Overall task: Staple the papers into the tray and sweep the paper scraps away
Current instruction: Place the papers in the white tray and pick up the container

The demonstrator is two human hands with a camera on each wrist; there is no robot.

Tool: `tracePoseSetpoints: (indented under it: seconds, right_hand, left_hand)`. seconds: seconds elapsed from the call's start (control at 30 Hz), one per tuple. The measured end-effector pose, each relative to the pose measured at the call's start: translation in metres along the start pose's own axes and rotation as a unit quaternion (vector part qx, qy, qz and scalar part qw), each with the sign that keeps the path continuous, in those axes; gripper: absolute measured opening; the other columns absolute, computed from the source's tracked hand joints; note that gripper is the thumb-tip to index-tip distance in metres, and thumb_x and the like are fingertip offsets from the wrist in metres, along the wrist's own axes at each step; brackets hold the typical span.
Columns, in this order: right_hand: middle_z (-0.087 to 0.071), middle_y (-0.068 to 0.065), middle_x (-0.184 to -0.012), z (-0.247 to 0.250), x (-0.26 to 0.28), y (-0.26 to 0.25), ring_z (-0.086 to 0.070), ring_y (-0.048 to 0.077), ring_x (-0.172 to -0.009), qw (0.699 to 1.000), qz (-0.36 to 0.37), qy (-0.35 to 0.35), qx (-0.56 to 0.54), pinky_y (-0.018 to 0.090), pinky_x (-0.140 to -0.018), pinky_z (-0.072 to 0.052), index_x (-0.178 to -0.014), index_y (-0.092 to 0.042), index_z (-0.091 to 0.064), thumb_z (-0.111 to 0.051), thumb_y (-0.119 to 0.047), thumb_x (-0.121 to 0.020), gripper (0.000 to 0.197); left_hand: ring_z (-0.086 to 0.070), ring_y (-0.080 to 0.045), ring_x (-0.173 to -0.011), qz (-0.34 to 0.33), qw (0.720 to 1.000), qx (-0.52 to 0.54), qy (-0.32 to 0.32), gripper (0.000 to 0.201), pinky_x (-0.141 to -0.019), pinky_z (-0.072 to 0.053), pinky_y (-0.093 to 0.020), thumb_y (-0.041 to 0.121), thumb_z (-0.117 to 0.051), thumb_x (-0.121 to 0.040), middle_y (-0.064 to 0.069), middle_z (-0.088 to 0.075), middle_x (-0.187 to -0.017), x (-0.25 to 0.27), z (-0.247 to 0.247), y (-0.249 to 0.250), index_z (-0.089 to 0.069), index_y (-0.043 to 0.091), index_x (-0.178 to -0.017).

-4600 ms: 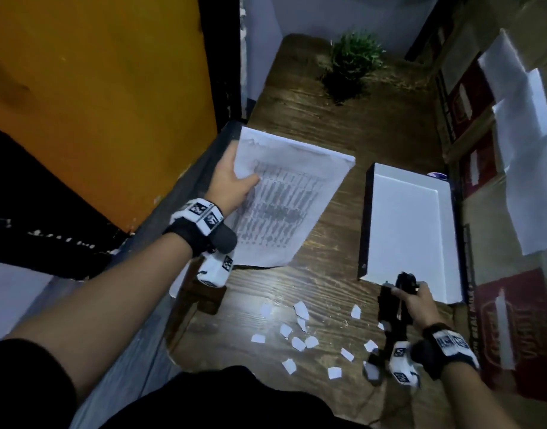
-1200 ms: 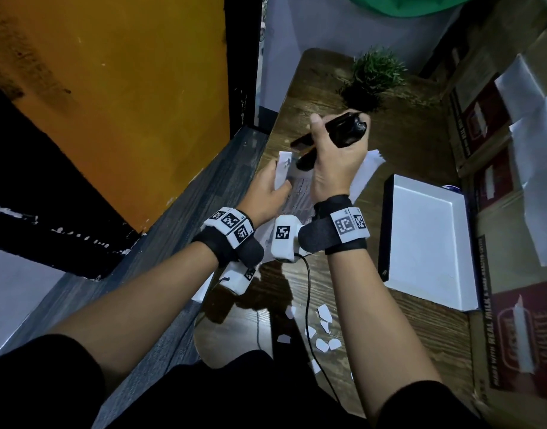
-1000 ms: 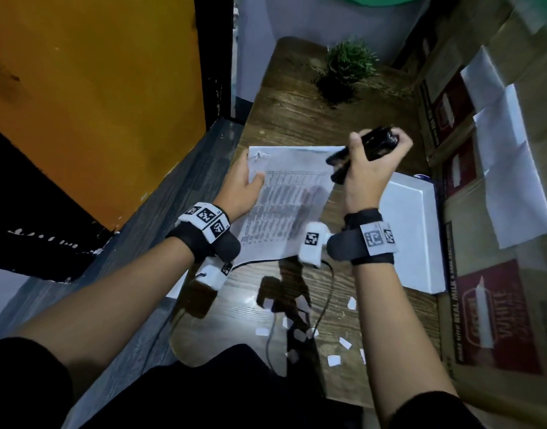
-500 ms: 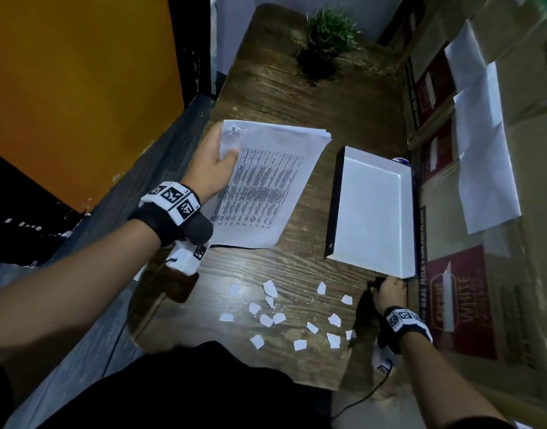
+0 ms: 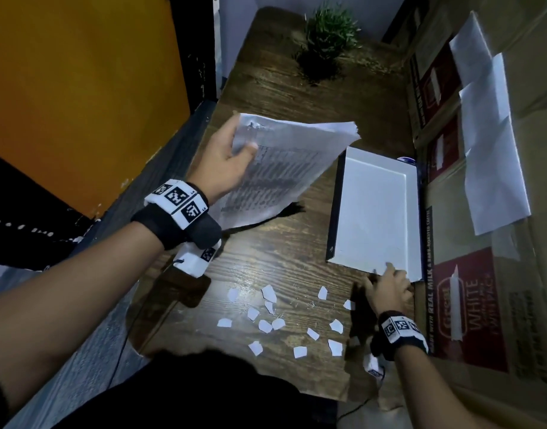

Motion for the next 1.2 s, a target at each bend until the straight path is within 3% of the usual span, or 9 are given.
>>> tracePoseSetpoints:
  seconds: [0.2, 0.3, 0.37, 0.43, 0.53, 0.7, 0.8, 0.93, 1.2]
  right_hand:
    - [-0.025, -0.005, -0.136, 0.061, -0.017, -0.122, -0.031, 0.009, -0.123, 0.898, 0.159, -0.083, -0.401, 0.01, -0.083, -0.04, -0.146, -0.023, -0.022, -0.084, -0.012, -0.068, 0.1]
    - [-0.065, -0.005, -0.112, 0.073, -0.034, -0.135, -0.062, 0.003, -0.099, 0.849, 0.164, -0.164, -0.474, 0.023, -0.075, -0.052, -0.117, -0.013, -0.05, -0.084, -0.003, -0.063, 0.065]
    - [-0.074, -0.003, -0.087, 0.075, -0.047, -0.121, -0.07, 0.012, -0.081, 0.835, 0.156, -0.182, -0.496, 0.035, -0.074, -0.058, -0.096, -0.006, -0.059, -0.091, -0.023, -0.053, 0.056]
    - [-0.07, 0.01, -0.109, 0.074, -0.058, -0.092, -0.067, 0.026, -0.101, 0.809, 0.113, -0.176, -0.55, 0.039, -0.089, -0.055, -0.114, 0.0, -0.057, -0.089, -0.027, -0.054, 0.073]
    - [-0.061, 0.015, -0.123, 0.06, -0.08, -0.035, -0.061, 0.027, -0.111, 0.784, 0.039, -0.152, -0.6, 0.039, -0.092, -0.053, -0.131, -0.002, -0.042, -0.065, 0.004, -0.079, 0.056]
    - [-0.065, 0.024, -0.106, 0.018, -0.127, 0.044, -0.066, 0.039, -0.093, 0.891, -0.076, -0.069, -0.442, 0.038, -0.081, -0.054, -0.09, -0.018, -0.06, -0.067, -0.002, -0.079, 0.02]
    - [-0.065, 0.029, -0.1, 0.016, -0.152, 0.048, -0.063, 0.035, -0.081, 0.932, -0.087, -0.046, -0.348, 0.034, -0.07, -0.05, -0.088, -0.014, -0.057, -0.063, 0.003, -0.082, 0.02]
    - [-0.058, 0.018, -0.094, 0.027, -0.171, 0.038, -0.058, 0.031, -0.091, 0.967, -0.092, -0.024, -0.236, 0.036, -0.085, -0.044, -0.121, 0.003, -0.047, -0.056, 0.002, -0.088, 0.035]
    - [-0.054, 0.033, -0.119, 0.012, -0.178, 0.027, -0.054, 0.044, -0.112, 0.972, -0.141, -0.037, -0.181, 0.042, -0.09, -0.042, -0.13, 0.009, -0.032, -0.047, 0.005, -0.09, 0.044]
  left_hand:
    - [-0.06, -0.003, -0.092, -0.002, 0.989, 0.12, -0.083, 0.037, -0.086, -0.048, -0.02, -0.004, -0.052, -0.082, 0.002, -0.062, -0.103, -0.031, -0.051, 0.039, -0.052, 0.017, -0.113]
    - [-0.063, -0.005, -0.09, 0.028, 0.977, 0.181, -0.108, 0.038, -0.084, -0.051, -0.025, -0.002, -0.054, -0.076, 0.006, -0.065, -0.099, -0.058, -0.074, 0.051, -0.055, 0.02, -0.107]
    - [-0.063, -0.01, -0.092, 0.048, 0.976, 0.19, -0.092, 0.036, -0.085, -0.052, -0.031, 0.001, -0.056, -0.077, 0.001, -0.065, -0.101, -0.078, -0.09, 0.049, -0.054, 0.015, -0.11]
    - [-0.063, -0.021, -0.096, 0.116, 0.967, 0.213, -0.078, 0.032, -0.09, -0.052, -0.043, 0.004, -0.059, -0.083, -0.007, -0.065, -0.107, -0.087, -0.112, 0.025, -0.053, 0.01, -0.114]
    - [-0.064, -0.025, -0.1, 0.252, 0.921, 0.23, -0.187, 0.039, -0.089, -0.053, -0.042, 0.006, -0.061, -0.086, -0.017, -0.059, -0.126, -0.06, -0.176, -0.035, -0.051, 0.005, -0.124]
    - [-0.06, -0.029, -0.087, 0.316, 0.891, -0.035, -0.325, 0.083, -0.06, -0.055, -0.041, -0.003, -0.063, -0.075, -0.018, -0.056, -0.108, 0.004, -0.275, -0.117, -0.011, 0.012, -0.138]
    - [-0.061, -0.033, -0.091, 0.313, 0.891, -0.105, -0.313, 0.093, -0.072, -0.052, -0.038, 0.0, -0.057, -0.079, -0.022, -0.059, -0.112, 0.002, -0.316, -0.13, 0.004, 0.022, -0.145]
    - [-0.055, -0.035, -0.104, 0.296, 0.912, -0.145, -0.245, 0.084, -0.086, -0.045, -0.037, -0.008, -0.049, -0.083, -0.025, -0.049, -0.128, -0.019, -0.34, -0.137, 0.0, 0.013, -0.149]
    - [-0.024, -0.033, -0.14, 0.287, 0.87, -0.269, -0.295, 0.076, -0.111, -0.029, -0.034, -0.003, -0.057, -0.082, -0.022, -0.009, -0.153, -0.017, -0.365, -0.164, -0.012, -0.002, -0.144]
Point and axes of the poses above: each hand's wrist, its own x-axis away from the middle knuckle, its own z-axis out of the back of the hand, y = z × x, the point moved 6 cm from there along -x, towards the middle knuckle
